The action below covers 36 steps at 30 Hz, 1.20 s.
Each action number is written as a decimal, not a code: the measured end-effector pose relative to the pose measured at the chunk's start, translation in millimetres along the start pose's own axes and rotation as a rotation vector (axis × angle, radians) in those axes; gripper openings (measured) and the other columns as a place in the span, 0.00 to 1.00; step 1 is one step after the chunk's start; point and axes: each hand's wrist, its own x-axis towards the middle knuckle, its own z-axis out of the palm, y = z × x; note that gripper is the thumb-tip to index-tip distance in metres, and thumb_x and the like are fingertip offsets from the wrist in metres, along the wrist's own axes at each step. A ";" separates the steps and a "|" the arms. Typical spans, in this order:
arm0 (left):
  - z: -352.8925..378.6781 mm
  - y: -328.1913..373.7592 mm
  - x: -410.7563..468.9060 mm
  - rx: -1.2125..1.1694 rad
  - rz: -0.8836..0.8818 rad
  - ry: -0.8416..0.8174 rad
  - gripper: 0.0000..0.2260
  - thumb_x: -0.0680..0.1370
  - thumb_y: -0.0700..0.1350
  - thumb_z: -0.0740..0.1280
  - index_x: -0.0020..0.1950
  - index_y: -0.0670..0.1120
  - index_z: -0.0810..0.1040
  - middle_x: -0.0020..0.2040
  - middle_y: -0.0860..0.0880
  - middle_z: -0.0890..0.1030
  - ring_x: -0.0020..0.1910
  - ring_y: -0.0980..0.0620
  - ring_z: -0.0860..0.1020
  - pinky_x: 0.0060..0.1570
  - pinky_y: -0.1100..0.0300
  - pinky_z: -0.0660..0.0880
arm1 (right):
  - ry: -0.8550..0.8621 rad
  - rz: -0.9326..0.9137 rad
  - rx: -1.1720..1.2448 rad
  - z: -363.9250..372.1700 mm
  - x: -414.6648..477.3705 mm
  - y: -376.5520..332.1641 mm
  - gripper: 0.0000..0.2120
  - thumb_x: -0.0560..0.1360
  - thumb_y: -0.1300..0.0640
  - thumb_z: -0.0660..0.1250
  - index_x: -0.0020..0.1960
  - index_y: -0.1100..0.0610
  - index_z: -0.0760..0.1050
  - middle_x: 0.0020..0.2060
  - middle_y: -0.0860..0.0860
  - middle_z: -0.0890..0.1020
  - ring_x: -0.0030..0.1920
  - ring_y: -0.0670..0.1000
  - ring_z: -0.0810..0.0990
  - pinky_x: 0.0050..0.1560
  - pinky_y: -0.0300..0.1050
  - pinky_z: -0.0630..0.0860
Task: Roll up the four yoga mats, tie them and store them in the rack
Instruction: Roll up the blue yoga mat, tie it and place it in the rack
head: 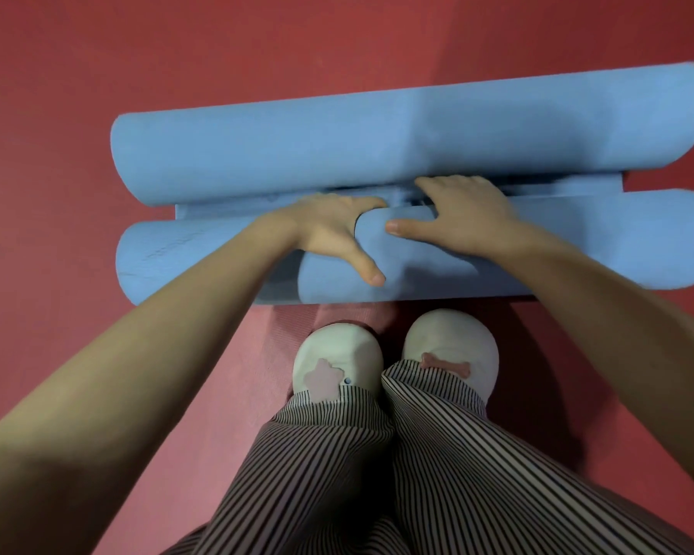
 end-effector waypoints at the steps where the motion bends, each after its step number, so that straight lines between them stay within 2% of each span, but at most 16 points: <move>1: -3.8 -1.3 2.6 -0.030 0.000 -0.033 0.46 0.51 0.70 0.71 0.68 0.59 0.67 0.63 0.56 0.76 0.61 0.51 0.73 0.63 0.51 0.70 | 0.060 0.003 0.007 0.2 -2.4 -1.8 0.33 0.70 0.31 0.59 0.63 0.56 0.71 0.62 0.53 0.76 0.63 0.54 0.72 0.61 0.48 0.64; 4: -17.0 -6.7 12.4 -0.132 0.017 -0.101 0.42 0.52 0.68 0.73 0.65 0.60 0.71 0.61 0.60 0.76 0.60 0.56 0.74 0.64 0.53 0.70 | 0.119 0.012 0.051 -0.5 -7.2 -6.3 0.31 0.74 0.34 0.59 0.66 0.54 0.71 0.63 0.53 0.75 0.64 0.55 0.71 0.62 0.49 0.63; 8: -21.4 -12.1 16.7 -0.208 0.034 -0.131 0.37 0.56 0.66 0.75 0.63 0.61 0.72 0.59 0.62 0.77 0.58 0.58 0.76 0.63 0.54 0.71 | 0.093 0.032 -0.051 3.7 -12.1 -12.4 0.36 0.69 0.27 0.55 0.65 0.52 0.71 0.62 0.51 0.75 0.64 0.54 0.71 0.62 0.49 0.60; 13: -15.5 -13.2 9.1 -0.200 0.062 0.031 0.42 0.55 0.70 0.69 0.67 0.59 0.71 0.63 0.60 0.75 0.61 0.56 0.73 0.65 0.55 0.69 | 0.067 0.053 -0.079 0.0 -3.2 -10.7 0.33 0.70 0.28 0.56 0.64 0.51 0.71 0.60 0.51 0.75 0.62 0.54 0.72 0.61 0.50 0.62; 16: -11.5 -10.9 2.2 -0.097 0.067 0.131 0.40 0.58 0.72 0.62 0.68 0.58 0.70 0.63 0.58 0.76 0.61 0.53 0.74 0.63 0.52 0.70 | 0.043 0.050 -0.074 -2.9 5.4 -9.0 0.33 0.70 0.28 0.54 0.64 0.50 0.72 0.61 0.52 0.76 0.62 0.54 0.72 0.61 0.51 0.63; 19: -3.1 -6.4 -3.4 0.126 0.075 0.240 0.48 0.57 0.73 0.57 0.74 0.52 0.62 0.70 0.52 0.71 0.67 0.47 0.70 0.65 0.53 0.67 | 0.000 0.060 -0.045 -8.7 15.0 -4.6 0.33 0.71 0.27 0.53 0.62 0.50 0.74 0.60 0.51 0.78 0.62 0.54 0.73 0.58 0.50 0.65; 22: 5.5 -4.5 -3.5 0.280 0.057 0.264 0.56 0.57 0.75 0.65 0.78 0.49 0.52 0.73 0.47 0.66 0.69 0.43 0.67 0.69 0.50 0.62 | -0.015 0.071 -0.011 -12.1 22.4 -2.1 0.33 0.70 0.26 0.53 0.59 0.50 0.76 0.58 0.49 0.79 0.61 0.53 0.74 0.52 0.47 0.63; 25: 5.1 -4.6 0.2 0.315 0.041 0.315 0.56 0.54 0.76 0.66 0.75 0.50 0.57 0.67 0.46 0.72 0.63 0.42 0.73 0.62 0.50 0.68 | -0.026 0.089 -0.019 -11.7 26.2 -1.8 0.33 0.71 0.27 0.53 0.58 0.51 0.76 0.58 0.49 0.79 0.61 0.53 0.74 0.50 0.46 0.62; 27: -2.7 -3.6 3.6 0.289 0.022 0.301 0.50 0.58 0.72 0.71 0.73 0.51 0.61 0.64 0.47 0.75 0.60 0.43 0.75 0.57 0.51 0.71 | -0.013 0.098 -0.005 -14.0 28.0 -2.1 0.35 0.72 0.28 0.53 0.64 0.53 0.71 0.64 0.52 0.74 0.66 0.54 0.70 0.55 0.49 0.64; 30: -14.4 -1.7 7.8 0.244 0.018 0.240 0.43 0.60 0.69 0.73 0.70 0.53 0.64 0.61 0.49 0.77 0.58 0.44 0.75 0.55 0.53 0.70 | -0.025 0.102 0.055 -20.0 29.9 -3.8 0.40 0.74 0.30 0.54 0.77 0.51 0.51 0.77 0.48 0.53 0.75 0.52 0.57 0.68 0.54 0.59; 31: -18.3 -2.0 9.6 0.229 0.014 0.219 0.43 0.60 0.69 0.73 0.70 0.54 0.64 0.60 0.50 0.77 0.58 0.44 0.75 0.56 0.53 0.70 | -0.029 0.098 0.051 -21.0 31.3 -4.4 0.39 0.74 0.31 0.54 0.78 0.50 0.47 0.77 0.47 0.48 0.75 0.51 0.55 0.69 0.55 0.58; 32: -23.0 -2.2 10.9 0.211 0.011 0.202 0.42 0.61 0.68 0.74 0.70 0.54 0.64 0.61 0.51 0.78 0.58 0.45 0.75 0.57 0.53 0.70 | -0.024 0.096 0.034 -21.4 32.7 -4.3 0.37 0.75 0.32 0.53 0.77 0.50 0.49 0.77 0.47 0.47 0.75 0.51 0.56 0.69 0.54 0.58; 34: -31.6 -4.3 13.7 0.163 0.010 0.160 0.42 0.61 0.68 0.74 0.70 0.56 0.65 0.61 0.53 0.77 0.60 0.47 0.75 0.58 0.54 0.69 | 0.043 0.101 -0.010 -19.4 34.6 -3.1 0.32 0.77 0.34 0.51 0.74 0.51 0.60 0.75 0.50 0.57 0.72 0.53 0.62 0.67 0.52 0.60; 36: -40.0 -4.8 16.5 0.116 0.012 0.107 0.42 0.58 0.68 0.75 0.69 0.57 0.67 0.62 0.56 0.76 0.60 0.49 0.74 0.59 0.55 0.69 | 0.154 0.093 -0.067 -15.8 35.0 -1.5 0.27 0.78 0.37 0.51 0.67 0.53 0.70 0.66 0.54 0.71 0.65 0.56 0.70 0.61 0.50 0.64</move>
